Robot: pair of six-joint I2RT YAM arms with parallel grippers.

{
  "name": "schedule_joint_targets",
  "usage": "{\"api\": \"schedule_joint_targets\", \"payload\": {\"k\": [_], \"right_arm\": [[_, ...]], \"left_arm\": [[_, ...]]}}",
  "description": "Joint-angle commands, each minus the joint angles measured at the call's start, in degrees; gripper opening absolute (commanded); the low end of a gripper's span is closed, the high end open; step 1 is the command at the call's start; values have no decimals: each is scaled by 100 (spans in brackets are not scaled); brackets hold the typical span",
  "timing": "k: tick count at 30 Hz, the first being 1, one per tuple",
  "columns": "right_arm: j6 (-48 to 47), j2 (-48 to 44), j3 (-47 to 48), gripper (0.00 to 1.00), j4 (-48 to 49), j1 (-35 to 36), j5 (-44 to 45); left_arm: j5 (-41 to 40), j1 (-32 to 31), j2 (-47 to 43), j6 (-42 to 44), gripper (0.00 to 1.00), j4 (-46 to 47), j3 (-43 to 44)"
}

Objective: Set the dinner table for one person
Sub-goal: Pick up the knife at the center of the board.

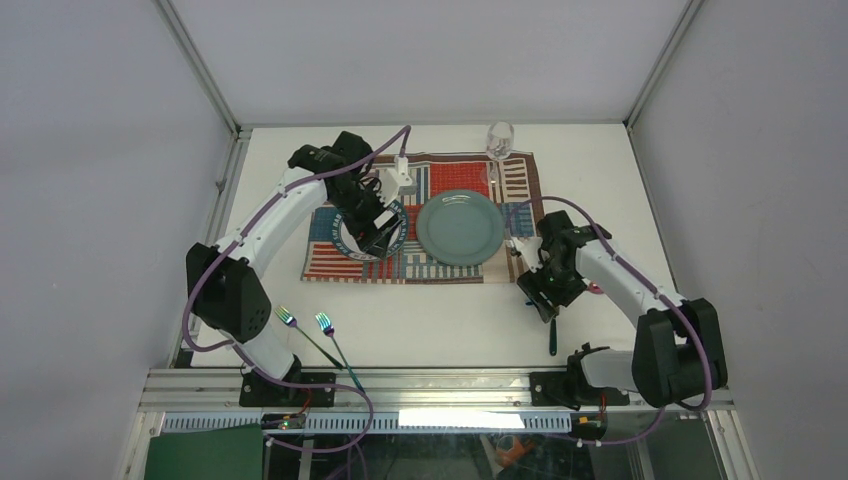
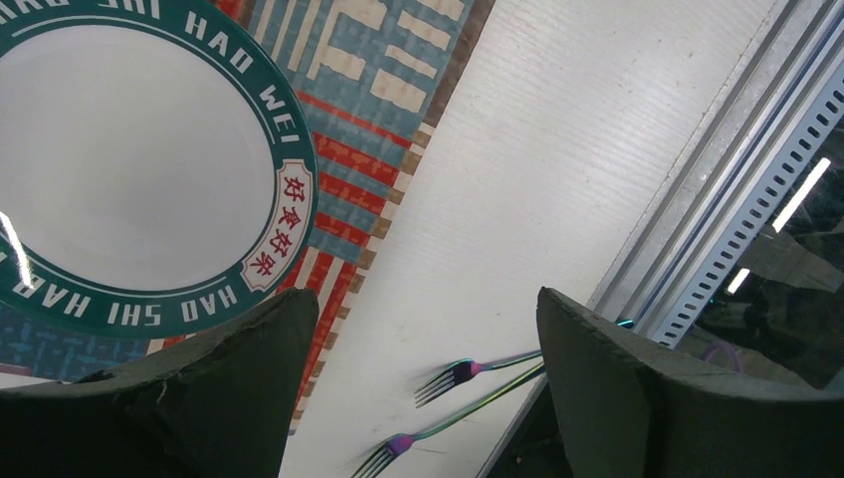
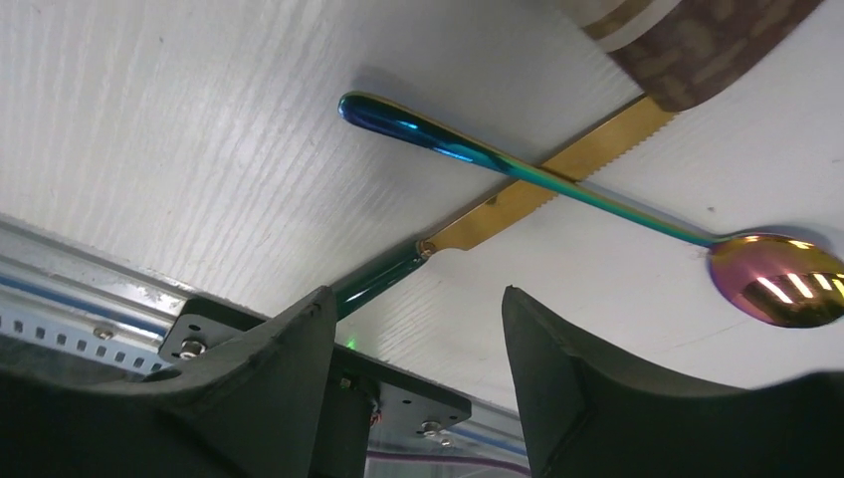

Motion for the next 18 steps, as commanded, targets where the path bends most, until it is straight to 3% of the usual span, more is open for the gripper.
{"api": "schedule_joint_targets", "payload": {"k": [1, 18], "right_arm": [[96, -450, -47, 66, 504, 153, 475], [-695, -292, -651, 65, 534, 345, 509]], "left_arm": [[200, 1, 76, 48, 84, 148, 294], [188, -32, 323, -36, 84, 110, 443]]}}
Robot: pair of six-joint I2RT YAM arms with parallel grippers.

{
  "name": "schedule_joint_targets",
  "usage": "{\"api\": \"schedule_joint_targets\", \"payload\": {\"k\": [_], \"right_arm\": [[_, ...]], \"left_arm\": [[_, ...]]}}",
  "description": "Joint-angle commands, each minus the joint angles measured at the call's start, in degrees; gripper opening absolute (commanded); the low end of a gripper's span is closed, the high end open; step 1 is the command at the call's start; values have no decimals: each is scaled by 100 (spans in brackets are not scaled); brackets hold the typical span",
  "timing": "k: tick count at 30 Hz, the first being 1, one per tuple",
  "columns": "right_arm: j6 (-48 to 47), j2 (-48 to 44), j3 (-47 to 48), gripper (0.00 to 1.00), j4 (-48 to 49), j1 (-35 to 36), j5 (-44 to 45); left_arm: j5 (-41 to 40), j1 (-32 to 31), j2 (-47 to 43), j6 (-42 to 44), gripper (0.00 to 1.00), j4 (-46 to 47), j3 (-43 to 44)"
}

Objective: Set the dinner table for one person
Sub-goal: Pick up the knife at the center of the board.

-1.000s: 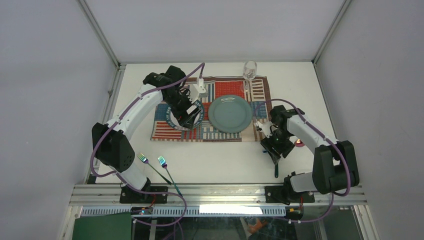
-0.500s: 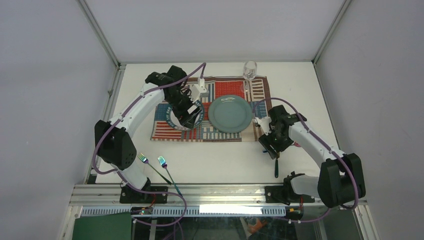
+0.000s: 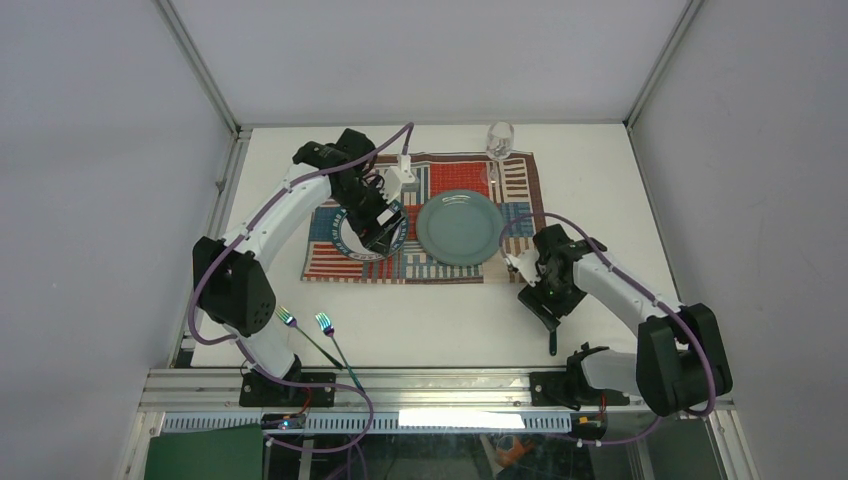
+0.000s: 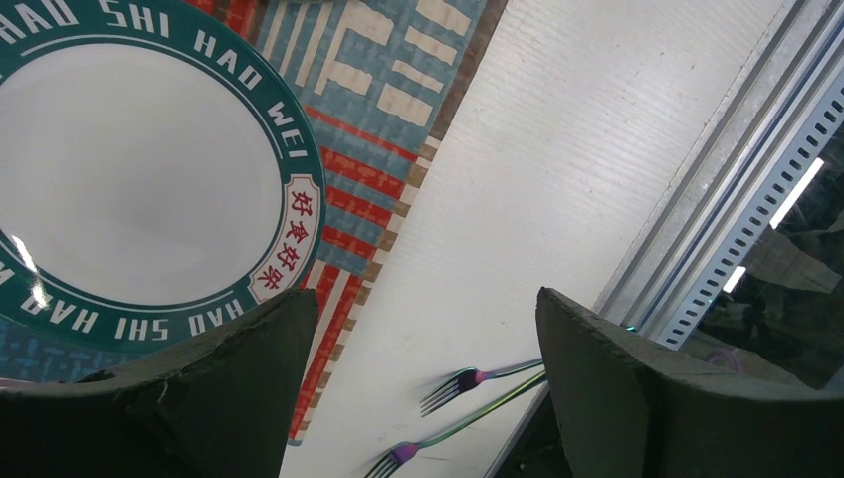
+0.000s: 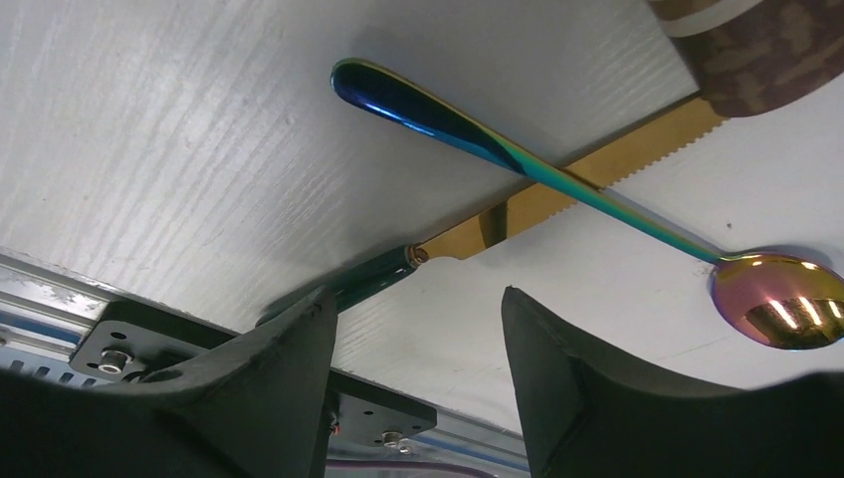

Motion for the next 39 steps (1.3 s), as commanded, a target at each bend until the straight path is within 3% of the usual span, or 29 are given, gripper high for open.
{"api": "schedule_joint_targets", "payload": {"k": [1, 14, 17, 28, 32, 39], "right_arm": [[-262, 41, -83, 64, 99, 86, 87], [-416, 418, -233, 61, 265, 175, 197], [-490, 449, -307, 49, 445, 168, 319], [-347, 320, -628, 24, 1277, 53, 709], [-178, 421, -636, 20, 1545, -125, 925], [-153, 577, -608, 11, 1820, -1041, 987]], "left_arm": [[133, -34, 72, -31, 84, 104, 273], [99, -50, 91, -45, 84, 75, 289], [106, -52, 116, -36, 83, 78, 291], [63, -49, 42, -49, 83, 77, 164], [72, -52, 54, -62, 84, 74, 181], [61, -47, -10, -49, 84, 92, 25]]}}
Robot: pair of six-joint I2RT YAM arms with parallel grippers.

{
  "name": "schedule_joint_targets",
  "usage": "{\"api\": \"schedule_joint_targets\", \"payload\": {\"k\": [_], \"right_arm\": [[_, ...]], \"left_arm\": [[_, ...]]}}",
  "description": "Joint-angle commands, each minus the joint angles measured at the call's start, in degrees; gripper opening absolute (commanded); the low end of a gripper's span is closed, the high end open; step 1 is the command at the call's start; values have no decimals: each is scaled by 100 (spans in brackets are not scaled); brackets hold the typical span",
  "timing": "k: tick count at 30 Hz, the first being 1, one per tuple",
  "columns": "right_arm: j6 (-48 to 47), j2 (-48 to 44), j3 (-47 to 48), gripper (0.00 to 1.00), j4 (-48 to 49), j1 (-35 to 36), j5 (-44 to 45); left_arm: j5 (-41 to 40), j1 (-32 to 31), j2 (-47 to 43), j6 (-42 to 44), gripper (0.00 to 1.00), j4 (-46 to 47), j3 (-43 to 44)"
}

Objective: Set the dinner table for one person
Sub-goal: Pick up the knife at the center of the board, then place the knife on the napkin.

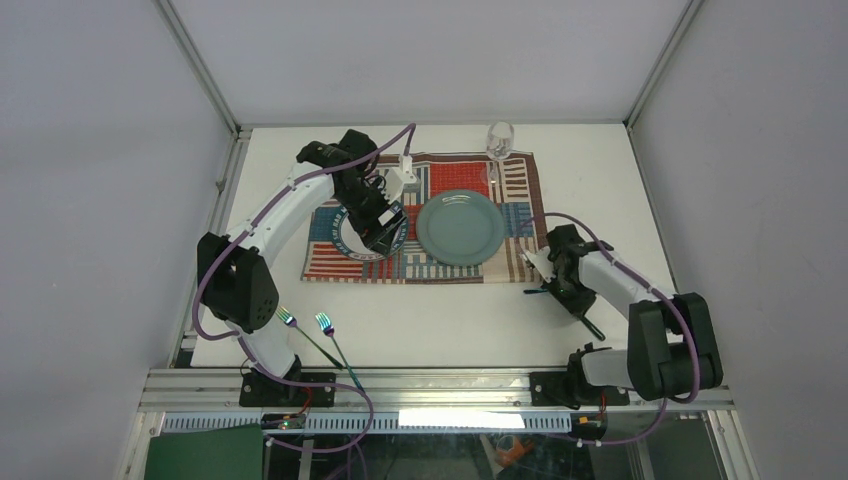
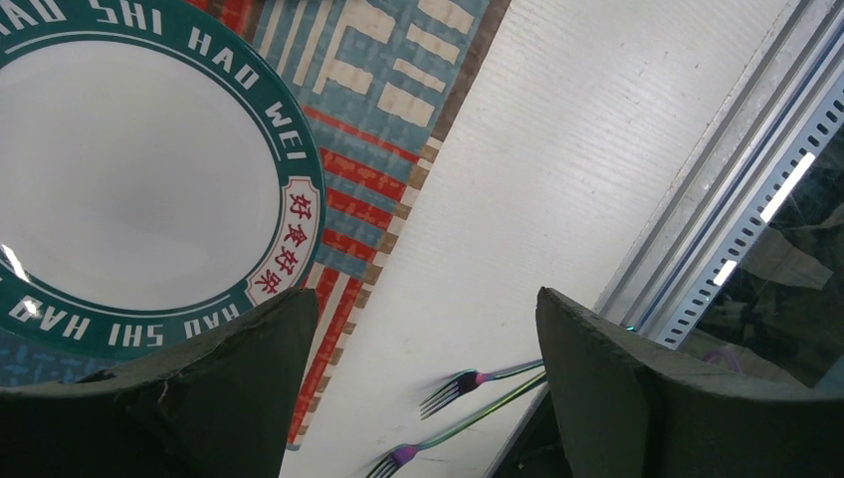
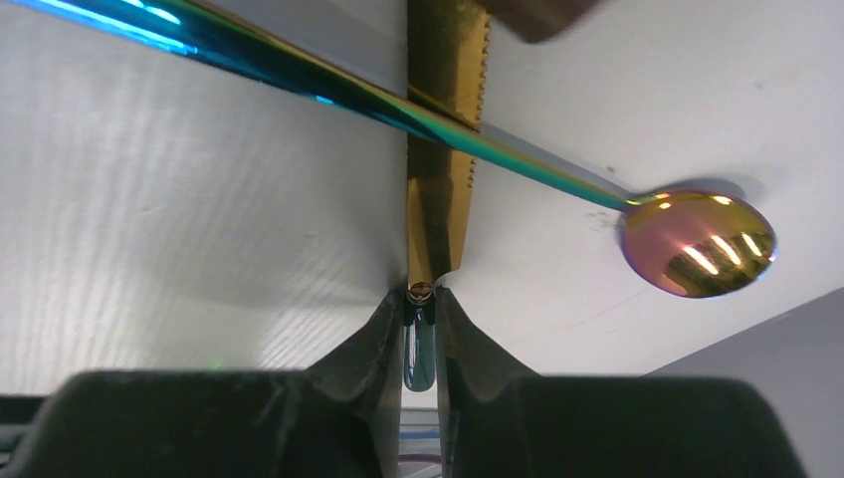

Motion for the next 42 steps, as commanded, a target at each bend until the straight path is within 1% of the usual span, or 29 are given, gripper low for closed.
{"api": "schedule_joint_targets", "payload": {"k": [1, 4, 8, 14, 22, 30, 42], "right_arm": [[-6, 139, -235, 8, 1114, -491, -49], [-73, -119, -233, 3, 1028, -660, -59], [-112, -425, -213, 0, 840, -817, -44], [-115, -441, -302, 0, 1116, -1086, -57], [112, -394, 69, 0, 1426, -1251, -323], [292, -110, 818, 0, 1693, -1253, -580], [455, 1002, 2010, 0, 1490, -1081, -1430]], "left_arm": [[59, -45, -174, -40, 84, 114, -72], [72, -41, -212, -36, 84, 145, -140], [104, -45, -213, -31, 84, 206, -165], [175, -43, -138, -21, 84, 247, -179], [54, -45, -300, -1, 84, 273, -401], [67, -44, -348, -43, 84, 407, -638], [-78, -45, -404, -45, 83, 399, -603]]}}
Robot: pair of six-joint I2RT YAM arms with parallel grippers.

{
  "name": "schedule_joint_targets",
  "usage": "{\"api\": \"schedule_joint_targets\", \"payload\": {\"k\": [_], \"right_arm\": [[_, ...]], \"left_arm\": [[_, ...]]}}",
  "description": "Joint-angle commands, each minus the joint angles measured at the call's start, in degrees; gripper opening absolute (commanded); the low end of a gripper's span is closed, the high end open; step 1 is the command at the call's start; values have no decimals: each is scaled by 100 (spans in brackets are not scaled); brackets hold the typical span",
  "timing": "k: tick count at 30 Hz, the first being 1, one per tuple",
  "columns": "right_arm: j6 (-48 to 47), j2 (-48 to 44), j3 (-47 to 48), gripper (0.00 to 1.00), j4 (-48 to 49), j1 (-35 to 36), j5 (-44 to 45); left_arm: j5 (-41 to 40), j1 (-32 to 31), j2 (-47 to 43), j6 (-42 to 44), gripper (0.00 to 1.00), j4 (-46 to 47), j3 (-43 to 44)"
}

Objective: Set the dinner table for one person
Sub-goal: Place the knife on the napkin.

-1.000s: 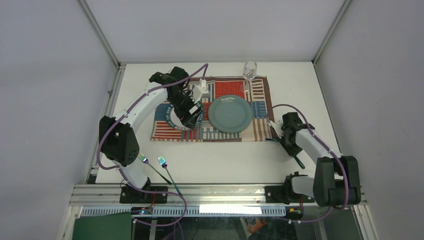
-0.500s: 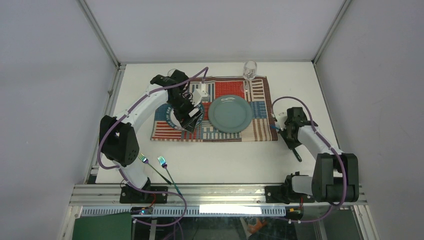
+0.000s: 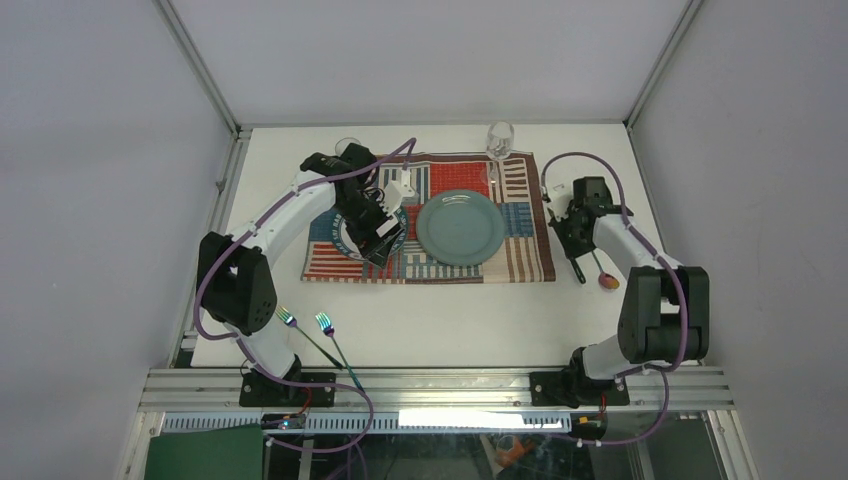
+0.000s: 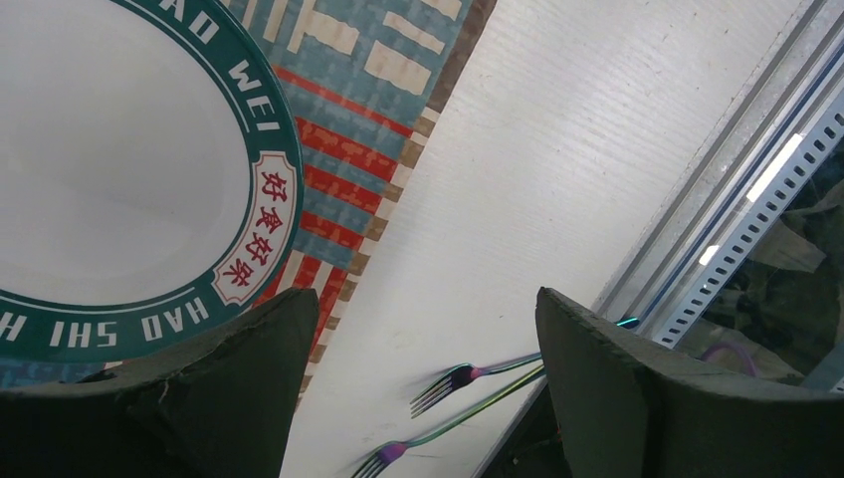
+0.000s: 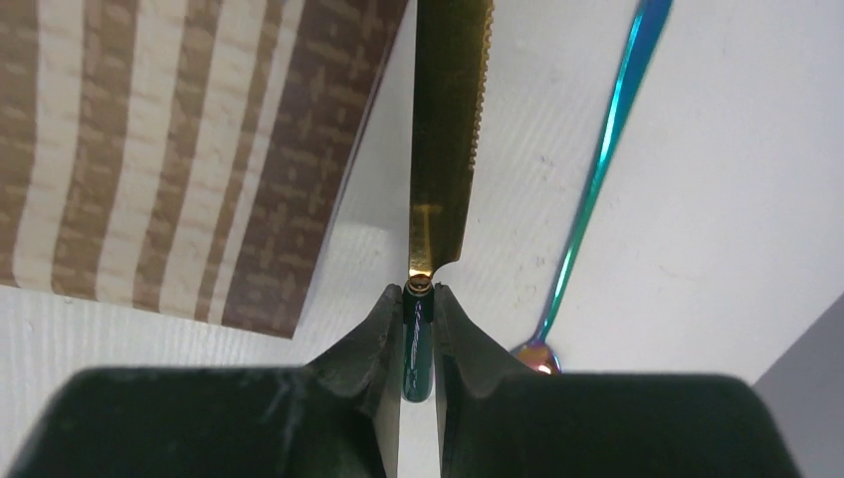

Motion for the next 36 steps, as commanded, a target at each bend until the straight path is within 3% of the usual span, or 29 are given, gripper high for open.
{"api": "schedule_joint_targets", "payload": {"k": [1, 8, 17, 36], "right_arm": [[113, 261, 515, 0, 119, 154, -465], [131, 935, 1089, 0, 80, 575, -480], [132, 1713, 1794, 0, 90, 629, -482], [247, 2305, 2333, 0, -197, 667, -884]], "left_arm": [[5, -46, -313, -39, 83, 144, 75], [-38, -40, -333, -56, 82, 151, 14], [-176, -39, -408, -52, 82, 165, -117], [-245, -45, -284, -43, 80, 176, -52]]}}
